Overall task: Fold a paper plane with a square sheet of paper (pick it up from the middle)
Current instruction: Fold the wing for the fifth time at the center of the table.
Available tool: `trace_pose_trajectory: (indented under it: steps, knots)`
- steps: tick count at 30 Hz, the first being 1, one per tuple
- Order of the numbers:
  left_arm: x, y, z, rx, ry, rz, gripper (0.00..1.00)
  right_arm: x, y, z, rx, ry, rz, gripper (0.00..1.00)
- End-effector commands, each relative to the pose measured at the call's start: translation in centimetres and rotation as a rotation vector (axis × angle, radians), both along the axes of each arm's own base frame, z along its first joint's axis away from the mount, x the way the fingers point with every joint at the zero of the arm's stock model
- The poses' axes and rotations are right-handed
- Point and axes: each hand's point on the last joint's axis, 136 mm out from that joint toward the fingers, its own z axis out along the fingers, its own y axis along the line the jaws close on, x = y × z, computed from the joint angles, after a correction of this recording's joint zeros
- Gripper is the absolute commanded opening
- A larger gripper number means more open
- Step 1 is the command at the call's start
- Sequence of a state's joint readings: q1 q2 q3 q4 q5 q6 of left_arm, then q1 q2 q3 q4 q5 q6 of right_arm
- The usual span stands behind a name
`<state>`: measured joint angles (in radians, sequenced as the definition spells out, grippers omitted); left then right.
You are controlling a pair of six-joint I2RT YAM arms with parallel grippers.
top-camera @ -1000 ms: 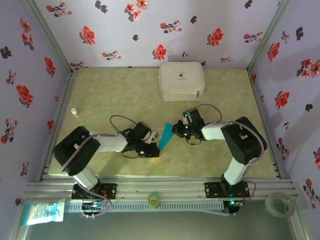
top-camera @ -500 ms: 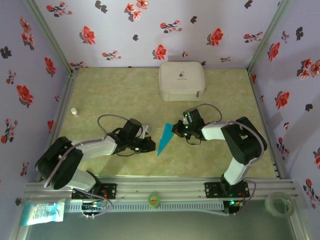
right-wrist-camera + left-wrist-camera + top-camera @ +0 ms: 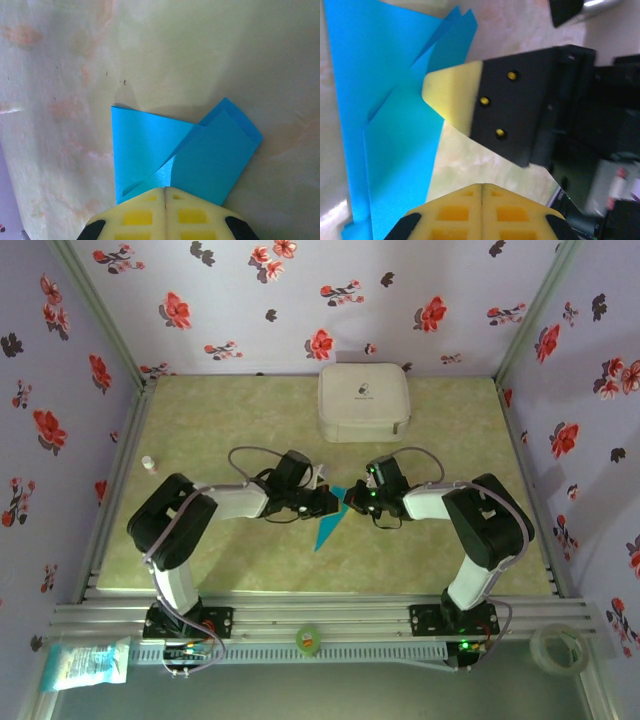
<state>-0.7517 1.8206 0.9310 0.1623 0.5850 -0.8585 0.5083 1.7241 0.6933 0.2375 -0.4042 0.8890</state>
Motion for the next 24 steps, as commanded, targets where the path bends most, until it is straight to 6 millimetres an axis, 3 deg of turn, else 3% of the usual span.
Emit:
trace_pose_trajectory:
  steps: [1, 6, 12, 18, 22, 24]
  knots:
    - [-0.9, 0.6, -2.8, 0.126, 0.047, -0.017, 0.05, -1.8, -2.8, -3.3, -0.146, 0.101, -0.032, 0.0]
    - [-2.1, 2.2, -6.1, 0.235, 0.072, -0.042, 0.04, -1.5, -2.5, -2.9, -0.131, 0.089, -0.034, 0.01]
    - [-3.6, 4.1, -8.3, 0.294, 0.101, -0.038, 0.03, -0.4, -1.9, -1.2, -0.112, 0.059, -0.028, 0.03]
    - [-4.0, 4.6, -8.7, 0.303, 0.105, -0.035, 0.01, 0.7, -1.6, 3.8, -0.091, -0.05, -0.036, 0.08]
    - [-3.9, 4.8, -8.7, 0.3, 0.102, -0.023, 0.0, 0.4, -1.5, 4.5, -0.066, -0.067, -0.032, 0.05]
    - [-3.9, 4.8, -8.6, 0.288, 0.104, -0.019, 0.0, 0.3, 0.1, 4.6, 0.032, -0.075, -0.009, 0.03]
